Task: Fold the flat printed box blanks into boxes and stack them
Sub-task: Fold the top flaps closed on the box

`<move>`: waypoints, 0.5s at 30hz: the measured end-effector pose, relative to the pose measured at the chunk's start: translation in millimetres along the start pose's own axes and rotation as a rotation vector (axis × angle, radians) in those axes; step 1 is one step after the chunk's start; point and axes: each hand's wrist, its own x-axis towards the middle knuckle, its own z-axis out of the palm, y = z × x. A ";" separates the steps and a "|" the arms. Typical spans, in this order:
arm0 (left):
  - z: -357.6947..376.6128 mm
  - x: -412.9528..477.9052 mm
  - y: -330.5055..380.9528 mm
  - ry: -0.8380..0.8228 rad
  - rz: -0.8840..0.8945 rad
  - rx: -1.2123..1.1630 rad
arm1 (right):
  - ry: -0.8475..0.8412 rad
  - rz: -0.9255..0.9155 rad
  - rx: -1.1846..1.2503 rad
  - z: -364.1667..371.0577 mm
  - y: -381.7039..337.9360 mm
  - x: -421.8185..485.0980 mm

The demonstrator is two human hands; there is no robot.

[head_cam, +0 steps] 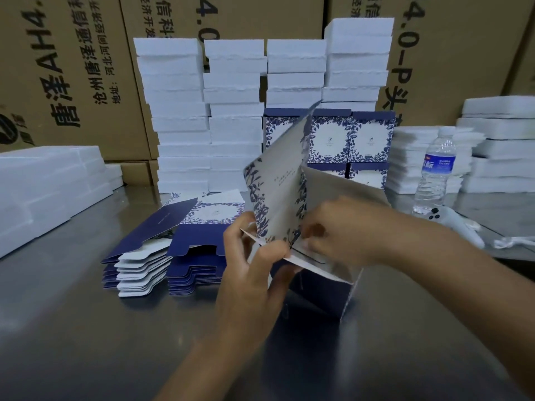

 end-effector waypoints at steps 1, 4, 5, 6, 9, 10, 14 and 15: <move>-0.2 -0.4 2.0 -0.012 0.011 0.026 | -0.074 0.014 -0.047 2.6 -1.0 10.6; -0.2 -1.2 4.6 -0.022 0.041 0.058 | -0.285 0.045 -0.222 18.5 -0.3 35.0; 0.2 -1.6 4.7 -0.017 0.052 0.052 | -0.335 0.060 -0.259 22.8 0.5 38.9; 0.7 -2.4 4.8 -0.012 0.058 0.037 | -0.375 0.074 -0.274 26.5 1.7 41.5; 2.6 -4.5 4.8 -0.008 0.044 0.011 | -0.453 0.083 -0.260 37.0 3.5 44.7; 3.0 -4.9 4.3 -0.002 0.030 0.008 | -0.468 0.085 -0.237 40.4 3.5 45.7; 3.4 -3.8 0.9 0.020 0.015 0.010 | -0.502 0.080 -0.188 44.5 0.4 48.5; 3.6 -3.2 1.2 0.028 0.012 0.017 | -0.488 0.075 -0.199 43.7 0.0 48.8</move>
